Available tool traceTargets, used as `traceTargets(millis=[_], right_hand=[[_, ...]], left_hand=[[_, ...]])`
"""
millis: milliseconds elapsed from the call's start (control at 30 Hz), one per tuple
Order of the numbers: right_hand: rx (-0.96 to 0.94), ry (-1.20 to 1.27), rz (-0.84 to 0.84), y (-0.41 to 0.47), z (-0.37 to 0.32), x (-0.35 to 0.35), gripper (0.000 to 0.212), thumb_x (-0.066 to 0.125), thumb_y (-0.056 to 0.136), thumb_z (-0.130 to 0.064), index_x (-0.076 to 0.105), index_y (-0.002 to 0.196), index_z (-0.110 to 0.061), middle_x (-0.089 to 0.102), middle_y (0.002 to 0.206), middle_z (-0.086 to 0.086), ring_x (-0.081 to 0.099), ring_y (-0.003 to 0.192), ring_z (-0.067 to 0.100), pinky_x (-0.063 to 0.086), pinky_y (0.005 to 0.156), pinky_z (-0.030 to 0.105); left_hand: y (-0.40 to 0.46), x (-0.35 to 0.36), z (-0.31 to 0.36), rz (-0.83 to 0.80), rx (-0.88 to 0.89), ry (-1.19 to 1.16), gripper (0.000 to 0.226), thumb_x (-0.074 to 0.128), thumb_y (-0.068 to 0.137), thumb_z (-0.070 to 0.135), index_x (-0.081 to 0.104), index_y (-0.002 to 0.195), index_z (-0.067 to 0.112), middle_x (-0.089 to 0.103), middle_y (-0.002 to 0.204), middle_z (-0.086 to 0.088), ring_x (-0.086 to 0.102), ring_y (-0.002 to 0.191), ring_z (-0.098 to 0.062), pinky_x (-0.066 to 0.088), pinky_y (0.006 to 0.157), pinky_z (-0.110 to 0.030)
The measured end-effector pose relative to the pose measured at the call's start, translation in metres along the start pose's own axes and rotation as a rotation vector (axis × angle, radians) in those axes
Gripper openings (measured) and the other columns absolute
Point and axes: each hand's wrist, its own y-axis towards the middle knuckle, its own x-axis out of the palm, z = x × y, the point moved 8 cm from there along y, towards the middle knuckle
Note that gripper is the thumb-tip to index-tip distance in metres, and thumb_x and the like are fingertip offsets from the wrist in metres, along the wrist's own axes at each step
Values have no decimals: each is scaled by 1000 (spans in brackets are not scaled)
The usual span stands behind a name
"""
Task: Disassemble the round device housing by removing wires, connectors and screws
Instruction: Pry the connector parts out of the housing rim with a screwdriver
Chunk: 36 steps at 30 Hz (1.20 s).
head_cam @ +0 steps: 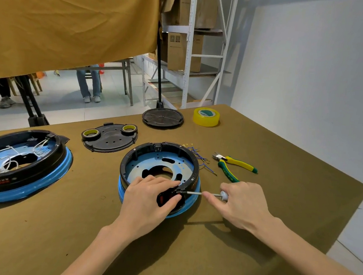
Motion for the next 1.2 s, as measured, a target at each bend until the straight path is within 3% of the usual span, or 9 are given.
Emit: traceTargets(millis=[100,233,367,467,567,667,800,1000,1200], right_hand=[[0,-22,10,1,-3,-2,79,10,89,-87,30,49,-22,31,41,-5,25,40,11,15,45,25],[48,-43,1,5,-3,-1,82,4,88,-88,26,47,-21,25,40,-5,23,38,10,12,45,26],[99,-23,-36,7,-2,13,86,-4,84,-89,32,47,-21,32,41,-3,35,41,12,23,44,27],[145,64,-47,4,-1,25,87,3,89,-82,50,52,-19,44,45,-3,48,48,13,40,49,29],[96,276,-72,3,-11,32,69,17,98,-68,56,60,-25,50,51,-4,50,51,11,34,52,24],[-21,427,-40,8,-31,25,50,23,103,-57,47,66,-34,49,56,-11,51,56,10,34,53,23],[-247,462,-39,10,-61,19,34,26,107,-52,46,84,-37,42,64,-21,47,56,0,34,54,17],[-314,347,-37,5,-63,27,51,19,109,-50,60,92,-24,57,70,-12,43,56,5,34,55,20],[-251,373,133,11,-58,9,40,29,110,-42,57,88,-23,45,65,-17,35,51,2,26,50,13]], left_hand=[[0,0,1,47,-25,-3,50,48,90,71,74,118,38,75,105,22,58,93,7,45,82,-26],[2,-2,2,110,-80,-3,49,49,89,73,77,110,38,76,99,21,56,86,7,39,80,-25],[2,-2,2,115,-97,-17,51,48,87,74,77,109,39,76,98,22,52,84,10,33,80,-19],[2,-1,1,106,-107,-34,53,47,85,75,78,109,39,76,98,22,53,84,9,36,80,-23],[3,-1,1,92,-109,-51,53,47,84,75,78,108,39,77,99,21,58,87,6,40,81,-28],[2,-1,1,80,-106,-44,53,48,85,74,78,110,38,77,102,19,62,91,4,42,82,-28],[3,-1,1,46,-104,-29,52,47,86,73,77,113,39,77,105,20,64,96,3,43,85,-27],[1,-1,0,-43,-24,31,46,52,91,64,71,124,40,75,114,21,64,101,3,40,85,-21],[0,-1,0,-56,-28,17,50,52,88,63,70,127,38,75,113,20,62,100,4,34,87,-16]])
